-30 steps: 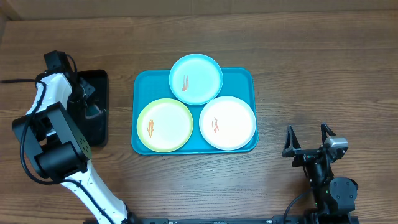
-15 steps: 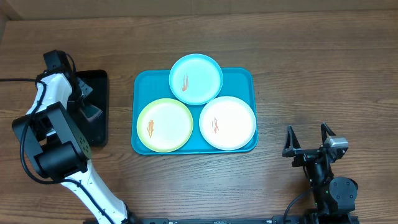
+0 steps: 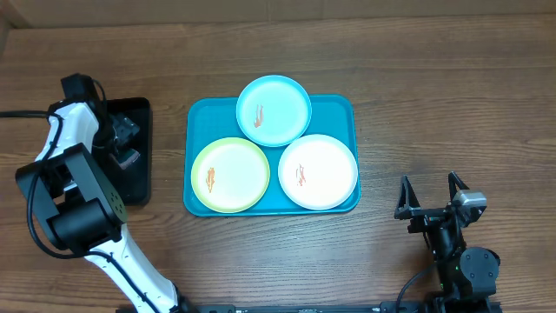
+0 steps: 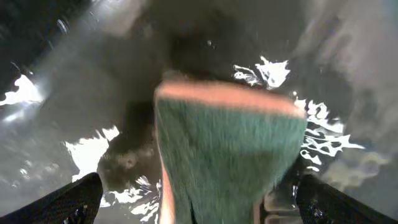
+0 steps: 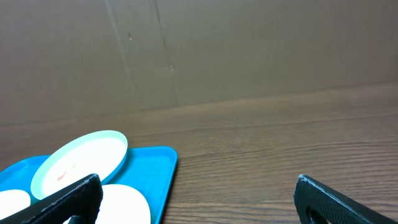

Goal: Clean dirty plates on tray and stack at the side

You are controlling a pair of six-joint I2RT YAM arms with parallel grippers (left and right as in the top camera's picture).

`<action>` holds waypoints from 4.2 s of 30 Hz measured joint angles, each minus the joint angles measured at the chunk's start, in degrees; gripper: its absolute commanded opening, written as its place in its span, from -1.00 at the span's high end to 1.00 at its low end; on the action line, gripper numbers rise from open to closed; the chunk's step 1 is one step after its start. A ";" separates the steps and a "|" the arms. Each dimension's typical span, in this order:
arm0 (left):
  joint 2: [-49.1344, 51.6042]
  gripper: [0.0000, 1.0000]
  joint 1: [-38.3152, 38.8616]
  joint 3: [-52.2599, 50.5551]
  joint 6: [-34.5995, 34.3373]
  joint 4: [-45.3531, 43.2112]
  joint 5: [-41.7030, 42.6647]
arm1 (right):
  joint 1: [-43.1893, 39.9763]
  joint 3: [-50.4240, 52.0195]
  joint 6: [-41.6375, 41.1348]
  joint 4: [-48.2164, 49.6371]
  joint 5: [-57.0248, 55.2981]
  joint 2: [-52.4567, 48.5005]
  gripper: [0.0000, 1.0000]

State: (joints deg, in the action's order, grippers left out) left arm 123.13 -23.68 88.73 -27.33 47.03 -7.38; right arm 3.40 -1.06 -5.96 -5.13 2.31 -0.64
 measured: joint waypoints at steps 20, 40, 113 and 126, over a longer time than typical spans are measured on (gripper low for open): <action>-0.26 -1.00 0.46 0.13 0.44 4.15 10.12 | 0.02 0.00 0.00 0.04 0.00 0.00 -1.00; 0.00 0.42 0.35 -0.33 0.46 -9.09 -1.92 | 0.00 0.00 0.00 0.00 0.00 0.00 -1.00; -0.20 0.92 0.09 10.29 0.46 14.80 -3.67 | 0.00 0.00 0.02 0.00 0.02 0.00 -1.00; -1.40 0.92 0.09 16.57 0.46 12.28 2.27 | 0.00 0.00 -0.02 0.02 0.02 0.00 -1.00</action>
State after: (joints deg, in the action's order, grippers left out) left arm 121.73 -23.59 105.30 -26.87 59.31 -5.10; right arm 3.40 -1.06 -5.98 -5.10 2.33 -0.64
